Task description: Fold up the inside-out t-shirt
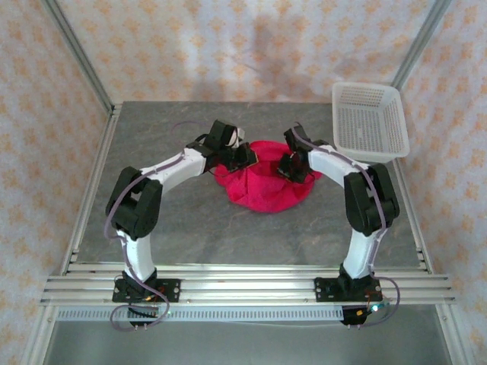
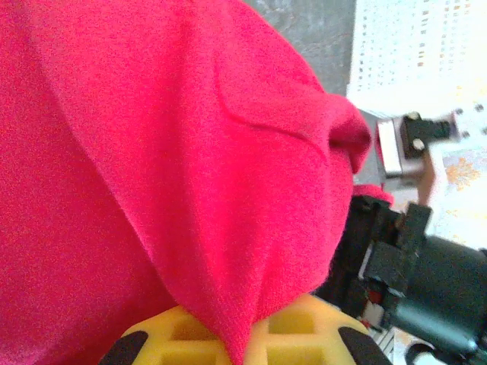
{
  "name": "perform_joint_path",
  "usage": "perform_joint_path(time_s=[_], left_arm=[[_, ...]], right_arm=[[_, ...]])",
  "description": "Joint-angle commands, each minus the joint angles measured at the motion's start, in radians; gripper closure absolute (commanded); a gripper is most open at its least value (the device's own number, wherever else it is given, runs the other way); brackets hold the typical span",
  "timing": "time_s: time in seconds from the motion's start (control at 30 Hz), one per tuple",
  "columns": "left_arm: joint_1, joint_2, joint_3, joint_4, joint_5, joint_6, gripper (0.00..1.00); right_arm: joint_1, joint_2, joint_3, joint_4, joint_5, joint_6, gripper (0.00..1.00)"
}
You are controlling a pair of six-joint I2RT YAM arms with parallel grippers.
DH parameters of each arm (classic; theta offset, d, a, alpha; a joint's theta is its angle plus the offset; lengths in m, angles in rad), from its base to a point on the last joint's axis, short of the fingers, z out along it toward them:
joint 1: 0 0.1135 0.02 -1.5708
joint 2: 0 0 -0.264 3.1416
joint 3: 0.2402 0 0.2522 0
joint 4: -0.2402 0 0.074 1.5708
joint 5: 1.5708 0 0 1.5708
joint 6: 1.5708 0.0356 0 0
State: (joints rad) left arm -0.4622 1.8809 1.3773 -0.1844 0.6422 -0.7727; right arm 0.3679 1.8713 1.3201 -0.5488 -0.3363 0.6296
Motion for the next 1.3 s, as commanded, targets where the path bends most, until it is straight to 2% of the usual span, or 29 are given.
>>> perform_joint_path(time_s=[0.0,0.27,0.37,0.5,0.7,0.83,0.87,0.97,1.0,1.03,1.1,1.27], left_arm=[[0.022,-0.059,0.023,-0.047,-0.028,0.04,1.0],[0.136,-0.077,0.023,-0.107,-0.056,0.081,1.0],[0.172,-0.078,0.012,-0.112,-0.058,0.081,1.0],[0.174,-0.099,-0.032,-0.086,-0.065,0.078,1.0],[0.173,-0.11,-0.091,-0.077,-0.093,0.098,1.0],[0.141,-0.115,-0.083,-0.114,-0.139,0.157,1.0],[0.126,-0.109,-0.063,-0.144,-0.151,0.182,0.97],[0.053,-0.112,0.012,-0.249,-0.241,0.267,0.4],[0.021,-0.121,0.036,-0.285,-0.285,0.294,0.3],[-0.017,-0.134,0.063,-0.318,-0.334,0.32,0.25],[-0.084,-0.156,0.089,-0.336,-0.38,0.338,0.25],[-0.202,-0.132,0.089,-0.283,-0.336,0.326,0.27]], right_arm=[[0.0,-0.031,0.108,-0.044,0.026,-0.013,1.0],[-0.032,-0.393,0.188,-0.274,-0.021,-0.148,1.0],[-0.126,-0.535,0.201,-0.293,-0.082,-0.141,1.0],[-0.252,-0.654,0.195,-0.288,-0.16,-0.132,1.0],[-0.337,-0.673,-0.028,-0.169,-0.169,-0.094,1.0],[-0.346,-0.536,-0.07,-0.102,-0.101,-0.084,1.0],[-0.346,-0.489,-0.044,-0.101,-0.131,-0.079,1.0],[-0.333,-0.418,-0.023,-0.047,-0.226,-0.01,1.0],[-0.326,-0.416,-0.024,-0.032,-0.229,0.006,1.0],[-0.317,-0.415,-0.023,-0.026,-0.224,0.016,1.0],[-0.309,-0.412,-0.013,-0.037,-0.212,0.015,1.0],[-0.308,-0.415,-0.013,-0.047,-0.207,0.017,1.0]])
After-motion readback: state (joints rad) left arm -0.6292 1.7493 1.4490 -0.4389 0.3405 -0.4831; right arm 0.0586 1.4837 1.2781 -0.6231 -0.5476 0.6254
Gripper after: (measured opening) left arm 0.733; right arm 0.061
